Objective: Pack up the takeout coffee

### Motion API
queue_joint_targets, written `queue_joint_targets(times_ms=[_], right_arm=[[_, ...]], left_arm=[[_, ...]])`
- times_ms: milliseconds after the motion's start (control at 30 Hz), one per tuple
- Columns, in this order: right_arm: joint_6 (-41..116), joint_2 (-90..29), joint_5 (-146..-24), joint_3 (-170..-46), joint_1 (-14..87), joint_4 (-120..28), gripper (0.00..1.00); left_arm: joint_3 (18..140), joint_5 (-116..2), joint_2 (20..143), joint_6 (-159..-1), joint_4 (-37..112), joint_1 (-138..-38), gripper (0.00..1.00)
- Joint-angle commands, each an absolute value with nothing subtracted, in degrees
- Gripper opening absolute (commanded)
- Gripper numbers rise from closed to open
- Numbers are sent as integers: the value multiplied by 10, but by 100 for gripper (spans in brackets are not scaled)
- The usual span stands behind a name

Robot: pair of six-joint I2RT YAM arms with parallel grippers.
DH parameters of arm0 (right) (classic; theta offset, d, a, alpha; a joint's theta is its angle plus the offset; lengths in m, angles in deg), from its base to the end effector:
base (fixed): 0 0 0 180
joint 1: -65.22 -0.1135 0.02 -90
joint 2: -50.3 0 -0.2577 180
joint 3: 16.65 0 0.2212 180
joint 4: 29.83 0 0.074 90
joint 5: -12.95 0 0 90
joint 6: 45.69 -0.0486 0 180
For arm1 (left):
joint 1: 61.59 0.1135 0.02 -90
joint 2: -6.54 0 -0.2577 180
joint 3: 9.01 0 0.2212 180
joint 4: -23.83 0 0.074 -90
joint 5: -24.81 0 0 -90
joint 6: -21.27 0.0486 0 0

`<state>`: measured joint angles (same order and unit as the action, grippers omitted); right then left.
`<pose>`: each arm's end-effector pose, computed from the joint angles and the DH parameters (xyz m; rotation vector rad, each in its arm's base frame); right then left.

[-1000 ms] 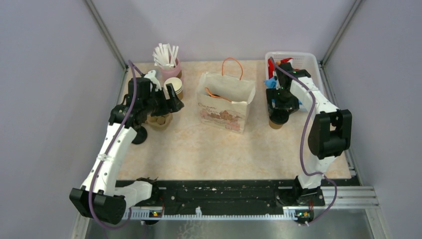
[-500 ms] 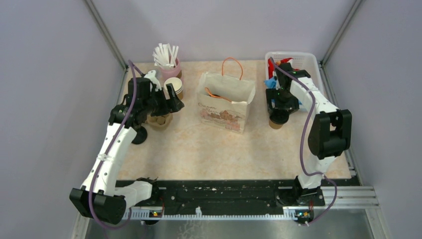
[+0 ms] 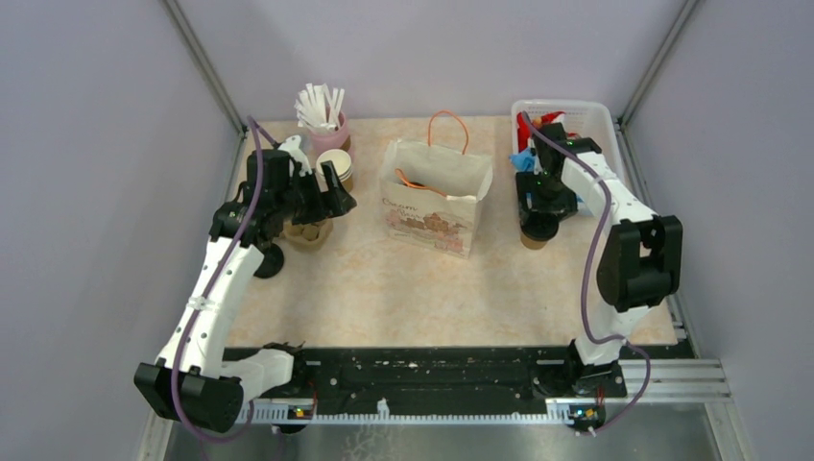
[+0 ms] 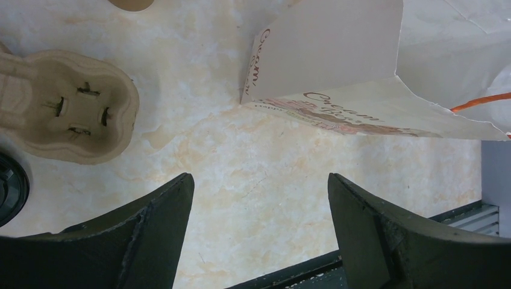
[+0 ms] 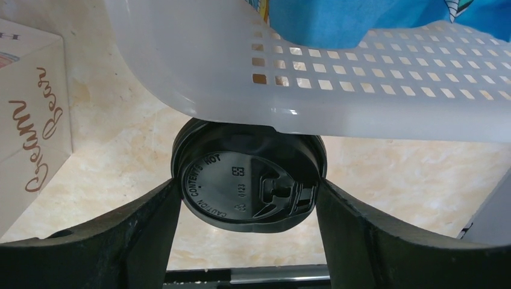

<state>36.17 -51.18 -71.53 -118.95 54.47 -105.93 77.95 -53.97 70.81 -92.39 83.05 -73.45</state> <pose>0.3188 0.0558 0.2509 -0.0475 2.8713 -0.0757 0.2035 -0.0524 0.3586 -0.1205 2.2483 -0.5559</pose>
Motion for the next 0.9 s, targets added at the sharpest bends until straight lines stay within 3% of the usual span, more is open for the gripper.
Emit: queue_joint_targets(times_ms=[0,267,533,867], right_arm=[[360,-460,-697,-1170,541,-1040,75],[362,-335,-764,-1116,529,-1025,75],[331,-152,-849,-1070,512,-1029,74],[342,-92,-837,-1165,499,-1097,74]], left_arm=[[797,-511,712,-937,808,-731,88],[849,-444,737,-939,787,-730,88],[947,-395,846,-905,681,-733,80],[1145,-551,1025,-808,833,-834,71]])
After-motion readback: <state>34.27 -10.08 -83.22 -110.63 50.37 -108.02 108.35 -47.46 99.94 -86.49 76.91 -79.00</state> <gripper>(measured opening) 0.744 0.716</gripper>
